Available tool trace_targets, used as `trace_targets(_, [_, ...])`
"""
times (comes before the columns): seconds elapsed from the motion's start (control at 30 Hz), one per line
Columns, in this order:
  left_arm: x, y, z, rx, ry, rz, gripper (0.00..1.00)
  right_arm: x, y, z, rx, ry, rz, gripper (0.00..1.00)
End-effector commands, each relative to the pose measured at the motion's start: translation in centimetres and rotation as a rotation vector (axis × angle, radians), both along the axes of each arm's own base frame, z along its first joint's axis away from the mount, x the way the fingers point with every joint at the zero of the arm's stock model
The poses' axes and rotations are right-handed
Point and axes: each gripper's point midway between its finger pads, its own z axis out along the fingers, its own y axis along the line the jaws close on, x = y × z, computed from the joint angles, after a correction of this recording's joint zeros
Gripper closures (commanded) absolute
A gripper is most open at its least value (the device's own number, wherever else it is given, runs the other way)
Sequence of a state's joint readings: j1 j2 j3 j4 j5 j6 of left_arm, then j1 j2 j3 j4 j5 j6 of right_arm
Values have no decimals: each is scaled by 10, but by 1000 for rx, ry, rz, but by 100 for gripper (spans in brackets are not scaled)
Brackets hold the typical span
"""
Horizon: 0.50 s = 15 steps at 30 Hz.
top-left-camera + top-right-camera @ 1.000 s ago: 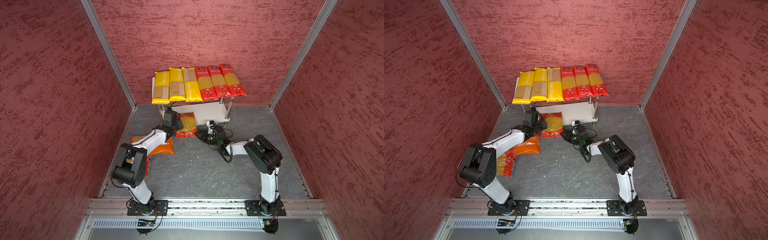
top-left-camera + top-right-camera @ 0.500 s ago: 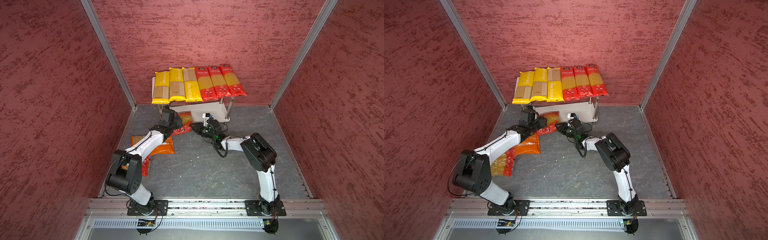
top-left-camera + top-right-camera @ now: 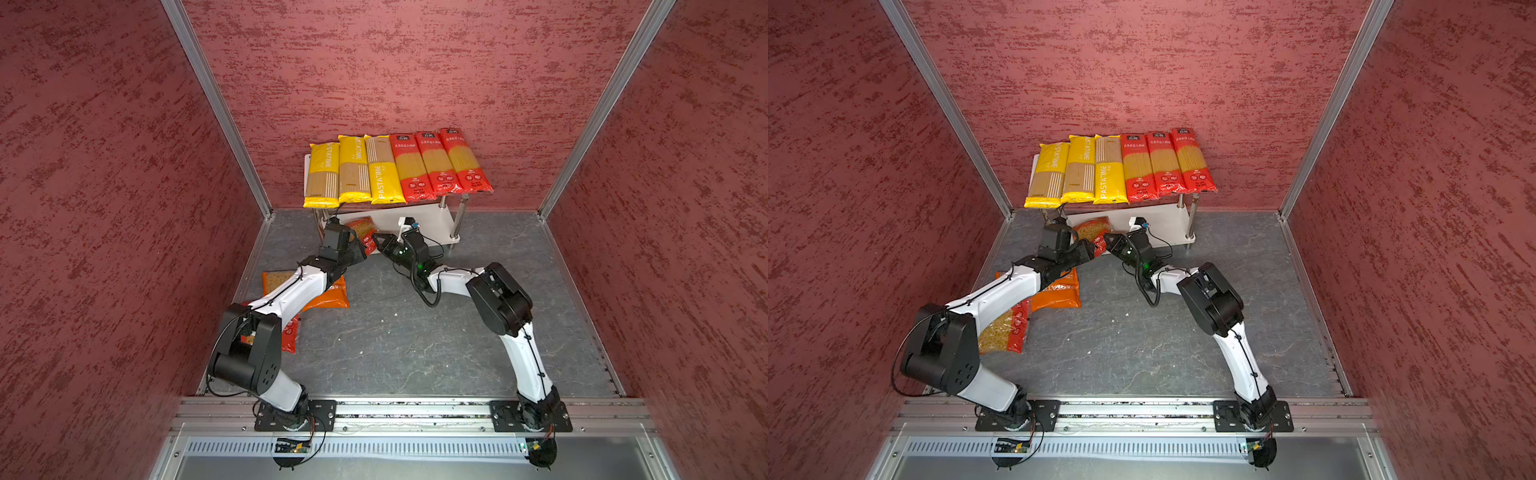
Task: Place and organize the pasta boxes and bags onto the shelf
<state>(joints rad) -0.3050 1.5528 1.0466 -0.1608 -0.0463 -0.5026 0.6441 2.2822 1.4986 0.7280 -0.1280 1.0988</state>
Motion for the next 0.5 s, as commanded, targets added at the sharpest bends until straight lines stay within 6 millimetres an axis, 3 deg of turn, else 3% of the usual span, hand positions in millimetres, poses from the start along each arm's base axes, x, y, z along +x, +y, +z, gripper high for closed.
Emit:
trace_targets(0.0, [-9,0,-12,-3,39,2,41,20,-5,3,-6,-21,-77,100])
trace_targets(0.2, [-14,-3,-27,-16,71,-8,42,15,-13,10,-39,-50,-89,100])
trace_targets(0.47, [-1,-8,-40,-14,85,-12,42,-16,-34,0,8,-5,-103,100])
